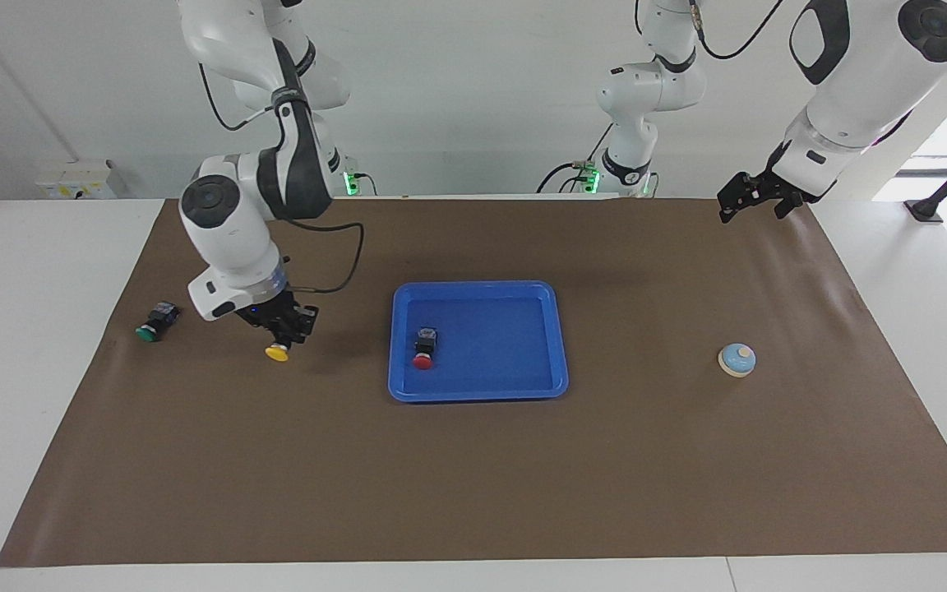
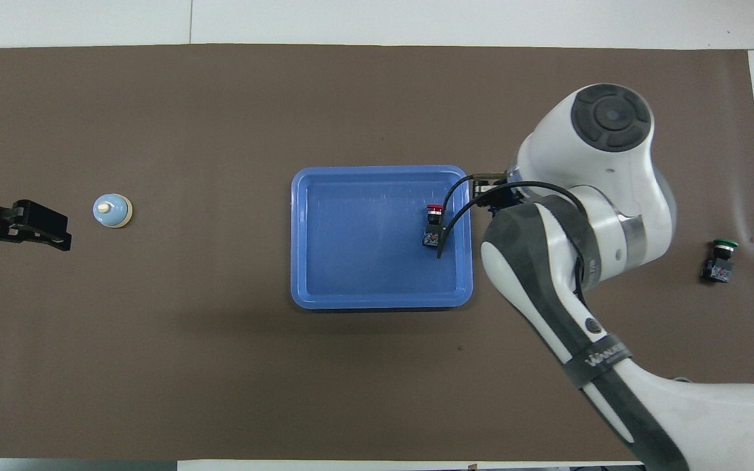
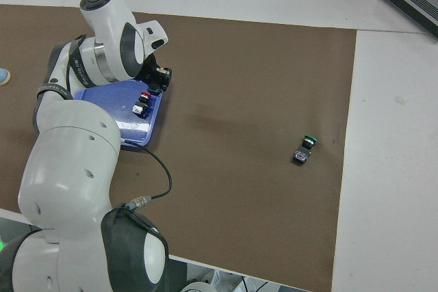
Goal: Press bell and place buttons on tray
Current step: 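Carry the yellow button into the tray beside the red one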
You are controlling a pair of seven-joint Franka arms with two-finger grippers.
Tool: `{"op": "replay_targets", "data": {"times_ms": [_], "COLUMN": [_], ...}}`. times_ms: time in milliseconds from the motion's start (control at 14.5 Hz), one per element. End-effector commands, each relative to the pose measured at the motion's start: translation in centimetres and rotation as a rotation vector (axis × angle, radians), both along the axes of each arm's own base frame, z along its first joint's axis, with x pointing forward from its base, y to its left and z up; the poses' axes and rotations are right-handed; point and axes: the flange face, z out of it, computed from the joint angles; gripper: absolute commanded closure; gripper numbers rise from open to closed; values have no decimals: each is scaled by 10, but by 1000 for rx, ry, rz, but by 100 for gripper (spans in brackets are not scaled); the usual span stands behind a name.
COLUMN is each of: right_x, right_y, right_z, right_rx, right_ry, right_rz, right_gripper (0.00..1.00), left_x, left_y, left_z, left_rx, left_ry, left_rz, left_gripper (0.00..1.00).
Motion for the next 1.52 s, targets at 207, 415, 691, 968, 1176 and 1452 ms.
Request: {"op": "replay_targets", "data": {"times_ms": [207, 415, 691, 968, 1176, 1452], "right_x": [-13, -35, -38, -40, -33, 8], "right_y": [140, 152, 146, 148, 137, 47], "right_z": [-49, -96, -108, -105, -98, -43], "right_rx": [-17, -15, 6, 3, -11, -10], "right_ry": [57, 45, 24, 25, 40, 16], "right_rz": [107, 149, 144, 66, 32, -94], "right_gripper": [100, 100, 100, 46, 0, 0], "left_x": [-5, -5, -5, -5, -5, -5], "left_y": [1, 1, 1, 1, 1, 1], "left_z": [2, 3, 3, 3, 2, 3], "left_rx": [-2, -2, -2, -2, -2, -2], "left_ry": [-16, -18, -18, -18, -16, -18], "left_rz": [2, 2, 2, 2, 2, 2], "left_gripper": [0, 0, 0, 0, 0, 0]}}
